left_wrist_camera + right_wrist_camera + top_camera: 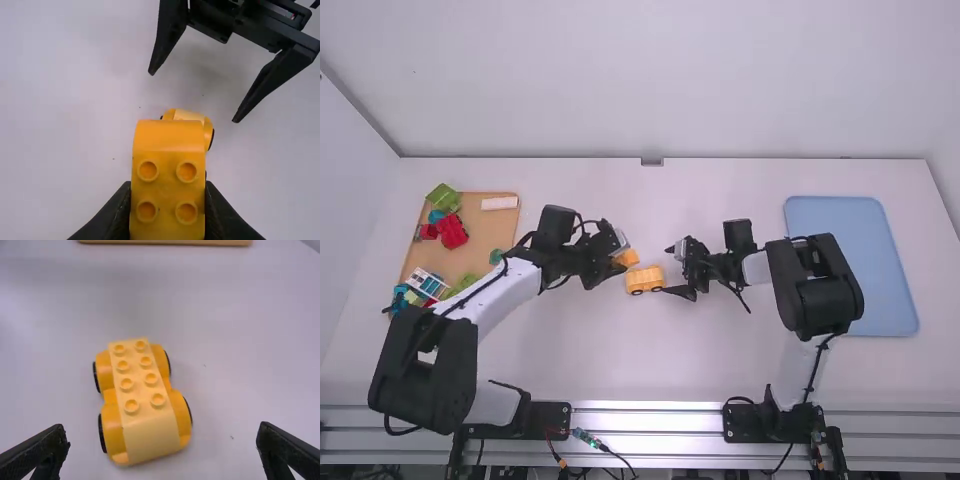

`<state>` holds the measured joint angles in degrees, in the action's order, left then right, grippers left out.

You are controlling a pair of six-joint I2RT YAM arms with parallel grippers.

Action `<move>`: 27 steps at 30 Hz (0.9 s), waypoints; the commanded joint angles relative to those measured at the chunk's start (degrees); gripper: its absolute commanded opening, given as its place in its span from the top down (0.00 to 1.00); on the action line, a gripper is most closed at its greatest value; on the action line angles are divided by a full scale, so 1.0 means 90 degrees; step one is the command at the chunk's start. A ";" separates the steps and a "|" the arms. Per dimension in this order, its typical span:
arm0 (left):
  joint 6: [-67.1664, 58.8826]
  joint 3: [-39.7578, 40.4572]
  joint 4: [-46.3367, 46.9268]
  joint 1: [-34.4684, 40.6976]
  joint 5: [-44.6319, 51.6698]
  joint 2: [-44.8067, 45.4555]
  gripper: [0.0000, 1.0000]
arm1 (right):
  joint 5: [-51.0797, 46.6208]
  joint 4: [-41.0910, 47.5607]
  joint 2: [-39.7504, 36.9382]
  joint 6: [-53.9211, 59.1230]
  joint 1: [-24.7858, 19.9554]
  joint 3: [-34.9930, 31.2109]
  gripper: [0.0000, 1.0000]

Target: Assemble lego blocks to make yellow taxi

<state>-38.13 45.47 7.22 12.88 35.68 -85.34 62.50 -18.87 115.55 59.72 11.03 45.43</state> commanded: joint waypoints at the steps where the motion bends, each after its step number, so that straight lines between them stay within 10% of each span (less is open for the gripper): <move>1: -0.0299 -0.0002 0.0063 0.0121 0.0140 -0.0146 0.99 | 0.0758 0.0009 0.0275 0.0566 0.0022 0.0164 0.01; 27: -0.0590 0.0486 -0.0022 0.0784 -0.0790 -0.1086 0.99 | 0.0260 0.0806 0.0928 0.1008 0.0537 0.0866 0.01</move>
<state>-42.06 46.85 5.93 20.25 28.18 -94.15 63.99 -11.68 122.08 67.11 16.27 52.27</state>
